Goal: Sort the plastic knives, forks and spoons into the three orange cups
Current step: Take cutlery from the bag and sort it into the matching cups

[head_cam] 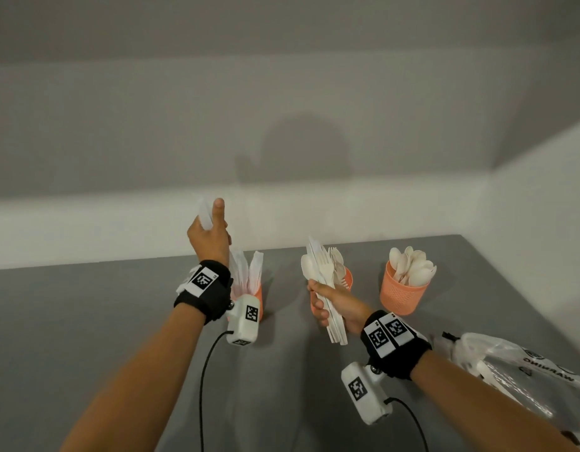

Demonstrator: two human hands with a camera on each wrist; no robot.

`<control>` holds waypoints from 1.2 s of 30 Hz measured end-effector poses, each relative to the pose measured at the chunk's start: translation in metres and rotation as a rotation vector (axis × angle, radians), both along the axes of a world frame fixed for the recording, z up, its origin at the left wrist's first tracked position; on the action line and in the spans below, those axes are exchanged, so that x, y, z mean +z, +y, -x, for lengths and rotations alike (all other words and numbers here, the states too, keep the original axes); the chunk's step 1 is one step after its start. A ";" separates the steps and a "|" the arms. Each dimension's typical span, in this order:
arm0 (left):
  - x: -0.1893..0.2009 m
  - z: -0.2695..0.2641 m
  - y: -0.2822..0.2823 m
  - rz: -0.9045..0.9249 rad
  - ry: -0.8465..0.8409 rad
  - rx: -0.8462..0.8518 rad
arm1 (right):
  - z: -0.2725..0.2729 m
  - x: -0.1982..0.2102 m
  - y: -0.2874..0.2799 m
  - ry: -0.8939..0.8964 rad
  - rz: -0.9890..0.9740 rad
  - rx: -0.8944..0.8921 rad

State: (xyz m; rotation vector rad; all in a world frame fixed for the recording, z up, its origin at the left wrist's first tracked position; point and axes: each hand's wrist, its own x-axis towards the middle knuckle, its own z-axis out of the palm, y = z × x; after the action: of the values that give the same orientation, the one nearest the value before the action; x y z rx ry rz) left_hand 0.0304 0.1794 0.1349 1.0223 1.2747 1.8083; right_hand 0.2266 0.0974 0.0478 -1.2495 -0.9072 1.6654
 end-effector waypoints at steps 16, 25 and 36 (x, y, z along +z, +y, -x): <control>-0.086 -0.007 0.009 0.058 0.917 -0.179 | -0.001 0.002 0.008 -0.052 -0.012 0.011; -0.045 -0.028 -0.023 -0.132 0.986 -0.154 | 0.001 0.013 -0.006 0.044 0.061 0.106; -0.034 -0.066 -0.049 0.271 0.572 -0.358 | 0.008 0.018 -0.024 -0.093 -0.006 0.147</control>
State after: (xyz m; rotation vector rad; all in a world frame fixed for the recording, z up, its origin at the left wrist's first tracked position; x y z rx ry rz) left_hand 0.0964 0.1309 0.1005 1.5550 1.4922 1.0707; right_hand 0.2190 0.0736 0.0659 -1.2914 -1.0828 1.7283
